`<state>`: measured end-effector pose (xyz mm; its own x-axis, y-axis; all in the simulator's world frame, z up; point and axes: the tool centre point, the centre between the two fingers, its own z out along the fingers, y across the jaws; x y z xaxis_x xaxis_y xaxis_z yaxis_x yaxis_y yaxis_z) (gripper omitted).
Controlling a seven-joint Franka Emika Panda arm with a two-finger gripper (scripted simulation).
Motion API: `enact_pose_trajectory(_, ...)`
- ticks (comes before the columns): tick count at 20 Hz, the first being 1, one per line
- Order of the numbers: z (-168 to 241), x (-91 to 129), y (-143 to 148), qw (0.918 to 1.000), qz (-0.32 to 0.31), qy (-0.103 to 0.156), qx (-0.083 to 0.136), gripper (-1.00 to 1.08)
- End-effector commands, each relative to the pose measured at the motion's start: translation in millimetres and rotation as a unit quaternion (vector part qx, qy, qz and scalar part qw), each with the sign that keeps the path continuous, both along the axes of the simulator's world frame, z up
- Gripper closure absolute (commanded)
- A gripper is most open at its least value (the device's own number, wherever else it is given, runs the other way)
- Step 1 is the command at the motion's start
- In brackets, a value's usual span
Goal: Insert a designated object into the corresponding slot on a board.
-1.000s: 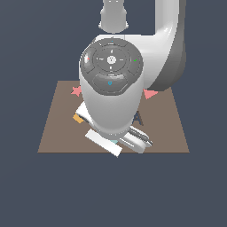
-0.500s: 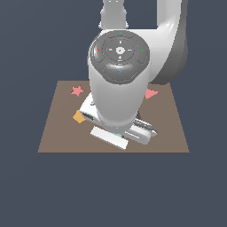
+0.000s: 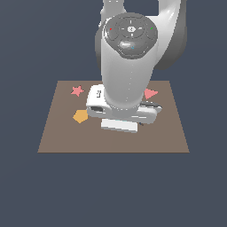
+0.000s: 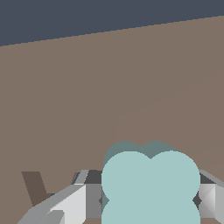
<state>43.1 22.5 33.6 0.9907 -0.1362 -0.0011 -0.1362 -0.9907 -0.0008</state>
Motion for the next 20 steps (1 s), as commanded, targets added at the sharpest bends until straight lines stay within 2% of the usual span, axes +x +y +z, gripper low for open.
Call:
enact_pose_trajectory(1, 1.1, -12.9, 2.4, 0.9989, 0.047, 0.0, 0.0, 1.08)
enact_pose_trajectory(4, 2.1, -30.5, 3.5, 0.9941, 0.109, 0.0, 0.0, 1.08)
enact_pose_trajectory(7, 3.1, -48.0, 2.2, 0.9854, 0.17, 0.0, 0.0, 1.08)
enact_pose_trajectory(13, 4.6, -76.1, -5.1, 0.9628, 0.27, 0.0, 0.0, 1.08)
enact_pose_trajectory(20, 5.9, -97.0, -15.9, 0.9372, 0.349, 0.0, 0.0, 1.08)
